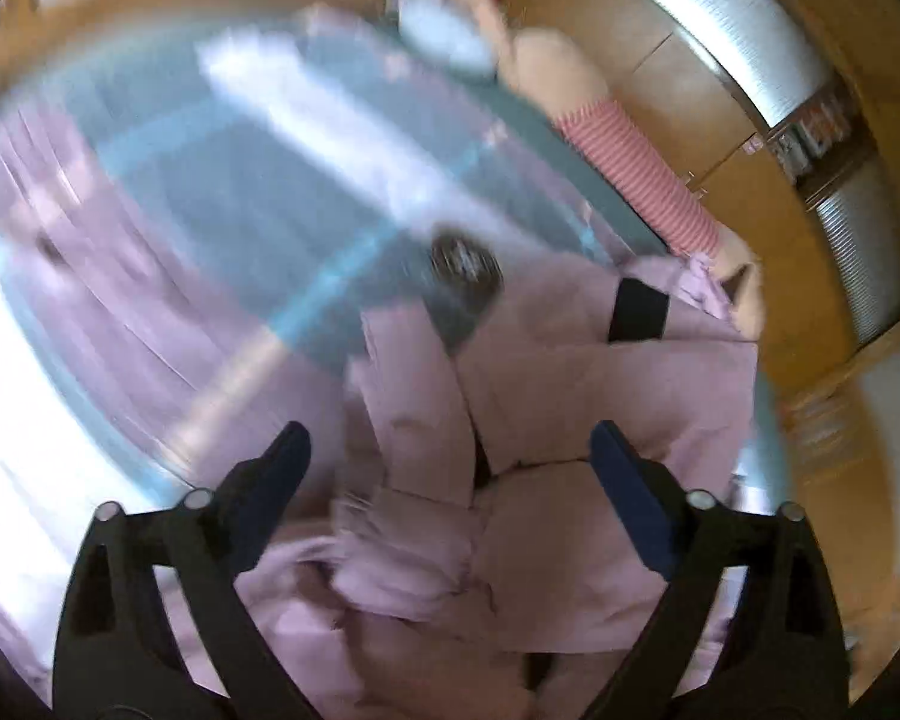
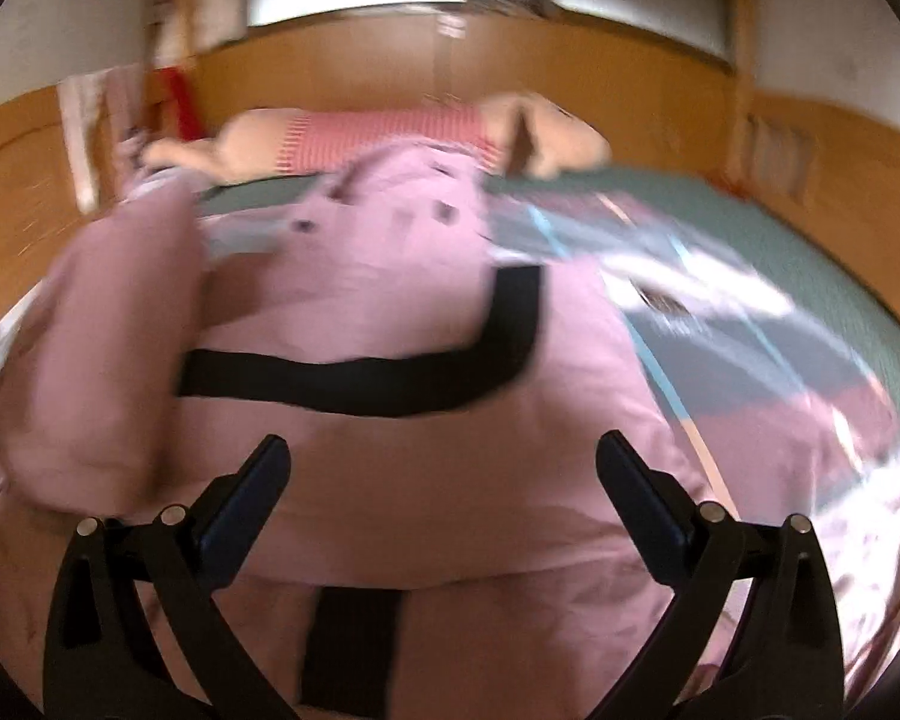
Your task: Fold large clothes
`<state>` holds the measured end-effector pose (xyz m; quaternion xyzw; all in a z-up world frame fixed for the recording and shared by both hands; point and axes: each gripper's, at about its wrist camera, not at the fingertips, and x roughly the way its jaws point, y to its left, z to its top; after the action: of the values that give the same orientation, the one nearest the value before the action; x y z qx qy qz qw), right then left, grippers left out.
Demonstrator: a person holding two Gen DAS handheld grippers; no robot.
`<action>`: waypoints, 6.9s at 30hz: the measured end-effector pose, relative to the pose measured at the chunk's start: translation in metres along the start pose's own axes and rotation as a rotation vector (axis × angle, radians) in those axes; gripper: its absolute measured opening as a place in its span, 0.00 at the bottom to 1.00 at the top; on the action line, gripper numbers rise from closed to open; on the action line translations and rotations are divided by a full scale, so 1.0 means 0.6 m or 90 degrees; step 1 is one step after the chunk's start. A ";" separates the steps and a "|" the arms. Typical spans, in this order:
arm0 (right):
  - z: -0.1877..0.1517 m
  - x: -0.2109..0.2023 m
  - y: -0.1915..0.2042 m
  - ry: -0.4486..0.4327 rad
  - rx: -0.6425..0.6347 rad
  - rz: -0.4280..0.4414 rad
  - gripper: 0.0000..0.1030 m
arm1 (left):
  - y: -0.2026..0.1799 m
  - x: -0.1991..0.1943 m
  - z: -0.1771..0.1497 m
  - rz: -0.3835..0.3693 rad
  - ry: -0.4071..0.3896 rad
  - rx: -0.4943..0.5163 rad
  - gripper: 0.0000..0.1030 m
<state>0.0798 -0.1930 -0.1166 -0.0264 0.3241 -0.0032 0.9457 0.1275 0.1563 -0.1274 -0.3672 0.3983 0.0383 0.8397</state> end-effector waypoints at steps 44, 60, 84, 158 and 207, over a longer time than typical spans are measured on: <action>-0.016 0.078 -0.163 0.150 0.335 0.101 0.22 | -0.160 0.056 -0.141 -0.187 0.167 0.292 0.89; -0.009 0.094 -0.189 0.145 0.398 0.227 0.27 | -0.070 0.164 -0.101 -0.062 0.250 0.133 0.21; 0.008 0.064 -0.109 0.137 0.267 0.267 0.26 | -0.050 0.133 -0.064 -0.098 0.196 0.073 0.19; -0.034 0.116 -0.048 0.182 0.052 -0.005 0.82 | -0.183 0.051 -0.118 0.112 -0.049 0.410 0.55; -0.060 0.113 -0.005 0.216 -0.024 -0.032 0.94 | -0.151 -0.002 -0.197 0.127 0.027 0.441 0.85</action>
<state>0.1110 -0.1992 -0.1864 -0.0512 0.4782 -0.0250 0.8764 0.0832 0.0145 -0.1223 -0.0207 0.4390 -0.0249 0.8979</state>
